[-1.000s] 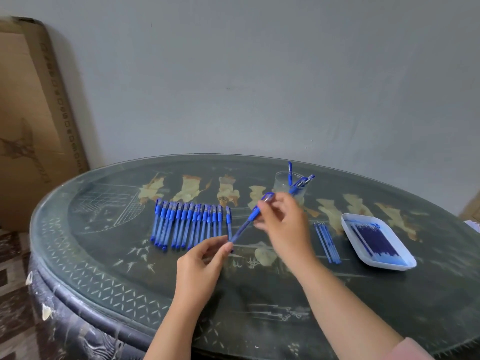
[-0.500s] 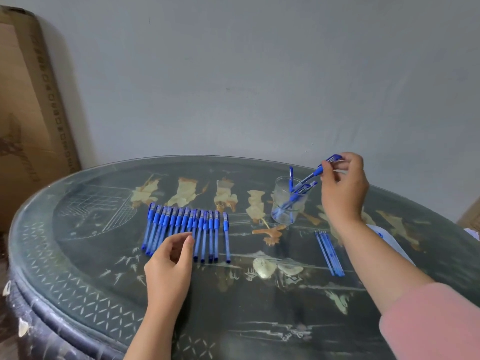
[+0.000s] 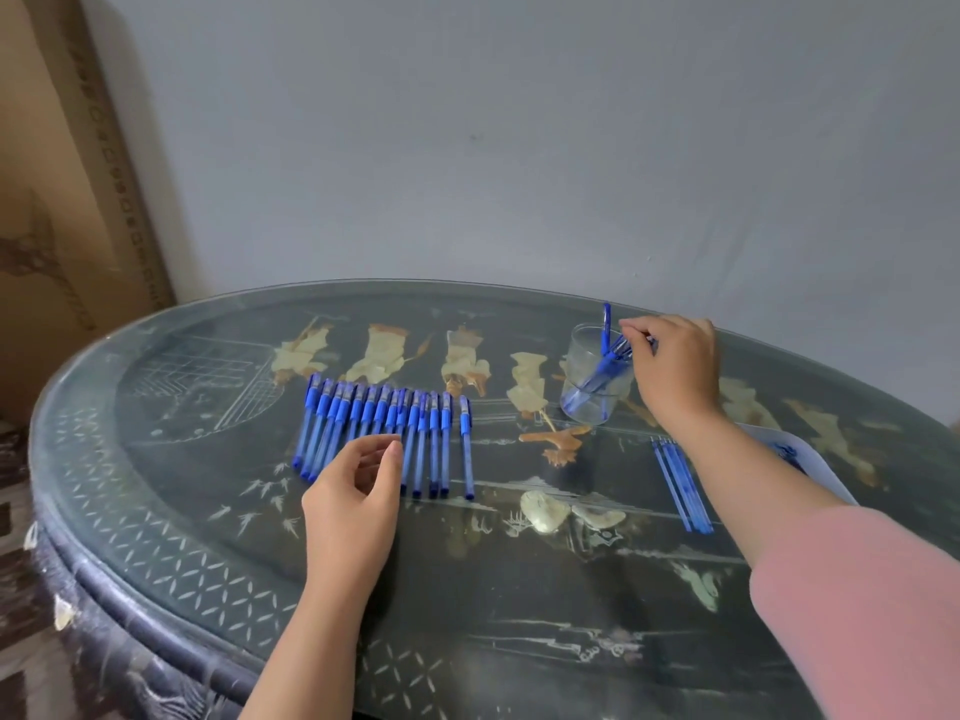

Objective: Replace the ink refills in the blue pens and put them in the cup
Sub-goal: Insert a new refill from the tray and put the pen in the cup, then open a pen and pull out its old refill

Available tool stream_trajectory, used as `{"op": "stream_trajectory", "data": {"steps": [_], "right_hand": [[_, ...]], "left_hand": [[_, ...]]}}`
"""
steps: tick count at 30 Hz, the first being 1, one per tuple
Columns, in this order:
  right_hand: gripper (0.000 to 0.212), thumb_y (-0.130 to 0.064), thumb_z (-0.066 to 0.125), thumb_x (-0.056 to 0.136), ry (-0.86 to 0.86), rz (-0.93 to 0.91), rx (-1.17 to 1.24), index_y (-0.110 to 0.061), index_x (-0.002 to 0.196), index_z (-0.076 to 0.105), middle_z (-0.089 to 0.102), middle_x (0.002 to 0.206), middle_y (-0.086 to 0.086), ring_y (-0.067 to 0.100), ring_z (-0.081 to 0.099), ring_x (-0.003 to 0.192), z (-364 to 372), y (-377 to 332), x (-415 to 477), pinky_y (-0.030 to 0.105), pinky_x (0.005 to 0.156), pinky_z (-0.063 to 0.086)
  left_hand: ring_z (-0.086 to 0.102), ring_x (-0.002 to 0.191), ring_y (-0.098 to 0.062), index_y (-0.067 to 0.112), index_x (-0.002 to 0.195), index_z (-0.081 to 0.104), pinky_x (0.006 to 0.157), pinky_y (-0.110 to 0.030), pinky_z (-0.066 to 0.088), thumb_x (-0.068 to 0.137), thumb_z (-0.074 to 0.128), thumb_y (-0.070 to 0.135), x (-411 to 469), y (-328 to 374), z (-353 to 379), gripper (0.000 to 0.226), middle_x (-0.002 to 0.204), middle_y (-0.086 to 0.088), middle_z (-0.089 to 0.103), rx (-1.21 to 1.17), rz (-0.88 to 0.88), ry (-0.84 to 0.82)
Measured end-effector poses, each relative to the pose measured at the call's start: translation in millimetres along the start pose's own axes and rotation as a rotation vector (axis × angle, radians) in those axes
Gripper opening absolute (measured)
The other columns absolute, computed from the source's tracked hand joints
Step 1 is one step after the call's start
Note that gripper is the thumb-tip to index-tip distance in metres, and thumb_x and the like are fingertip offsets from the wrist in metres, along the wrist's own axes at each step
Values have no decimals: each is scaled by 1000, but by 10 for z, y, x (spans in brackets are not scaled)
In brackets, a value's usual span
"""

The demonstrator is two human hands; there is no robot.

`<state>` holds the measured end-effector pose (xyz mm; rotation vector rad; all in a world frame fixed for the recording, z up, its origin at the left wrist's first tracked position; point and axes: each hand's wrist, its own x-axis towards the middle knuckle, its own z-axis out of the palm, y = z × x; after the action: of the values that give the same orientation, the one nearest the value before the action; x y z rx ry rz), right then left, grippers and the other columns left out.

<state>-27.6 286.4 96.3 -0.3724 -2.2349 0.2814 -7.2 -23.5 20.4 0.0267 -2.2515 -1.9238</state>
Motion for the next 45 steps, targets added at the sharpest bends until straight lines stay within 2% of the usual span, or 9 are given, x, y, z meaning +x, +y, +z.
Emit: {"op": "stream_trajectory", "data": {"steps": [7, 14, 16, 18, 20, 22, 28, 34, 45], "right_hand": [[20, -21, 62, 93, -33, -27, -58, -13, 108, 72, 71, 99, 9, 33, 54, 98, -48, -28, -62, 35, 86, 34], [12, -9, 65, 85, 279, -170, 34, -8, 96, 68, 58, 94, 11, 24, 46, 91, -72, -488, -488, 32, 83, 36], [4, -10, 67, 85, 165, -207, 32, -9, 88, 69, 61, 87, 7, 24, 48, 88, 32, -722, -746, 34, 82, 39], [11, -20, 64, 90, -99, -181, -4, -13, 86, 70, 64, 85, 2, 23, 50, 88, 176, -926, -999, 38, 86, 44], [24, -35, 54, 96, -380, -41, 6, -18, 96, 71, 64, 95, -3, 19, 50, 98, 321, -1065, -1193, 34, 95, 39], [28, -41, 54, 96, -482, 107, 59, -21, 102, 72, 66, 100, -5, 18, 51, 104, 442, -1154, -1311, 31, 93, 36], [25, -37, 58, 94, -466, 236, -13, -18, 103, 70, 65, 102, -2, 19, 55, 99, 575, -1293, -1395, 34, 87, 49], [22, -27, 56, 88, -456, 331, -66, -15, 73, 67, 63, 69, 0, 20, 59, 72, 596, -1227, -1309, 34, 70, 54], [5, -22, 66, 89, -360, 229, 121, -23, 87, 70, 63, 87, -8, 18, 53, 89, 13, -600, -1387, 36, 83, 42]], "left_hand": [[64, 82, 0, 27, 98, 70, 69, -9, 42, 93, 62, 30, 2, 1, 3, 10, 89, 11, 70, 6, 0, 0], [64, 83, -1, 26, 100, 70, 68, -10, 42, 94, 62, 30, -5, 11, -1, 11, 89, 10, 69, 10, -11, -6], [64, 83, 1, 26, 101, 69, 68, -9, 41, 94, 62, 30, -9, 16, 0, 11, 90, 11, 69, 15, -11, -7], [63, 82, 2, 27, 100, 68, 67, -8, 42, 94, 62, 30, -11, 21, 0, 9, 90, 12, 68, 17, -13, -6], [63, 80, 4, 28, 100, 68, 64, -8, 42, 93, 62, 29, -13, 24, 0, 8, 88, 12, 68, 21, -6, -5], [62, 78, 6, 29, 99, 67, 63, -7, 42, 93, 62, 28, -12, 21, 0, 8, 86, 12, 68, 25, 2, -3], [58, 78, 12, 32, 96, 66, 62, -7, 41, 94, 62, 28, -18, 17, -5, 6, 85, 13, 67, 31, 17, -11], [61, 79, 5, 35, 94, 64, 65, -10, 41, 93, 62, 29, -19, 16, -9, 7, 86, 14, 67, 23, 18, -16], [62, 83, 0, 29, 101, 67, 72, -12, 46, 91, 66, 25, -89, -1, 2, 11, 89, 14, 67, 157, 194, -85]]}}
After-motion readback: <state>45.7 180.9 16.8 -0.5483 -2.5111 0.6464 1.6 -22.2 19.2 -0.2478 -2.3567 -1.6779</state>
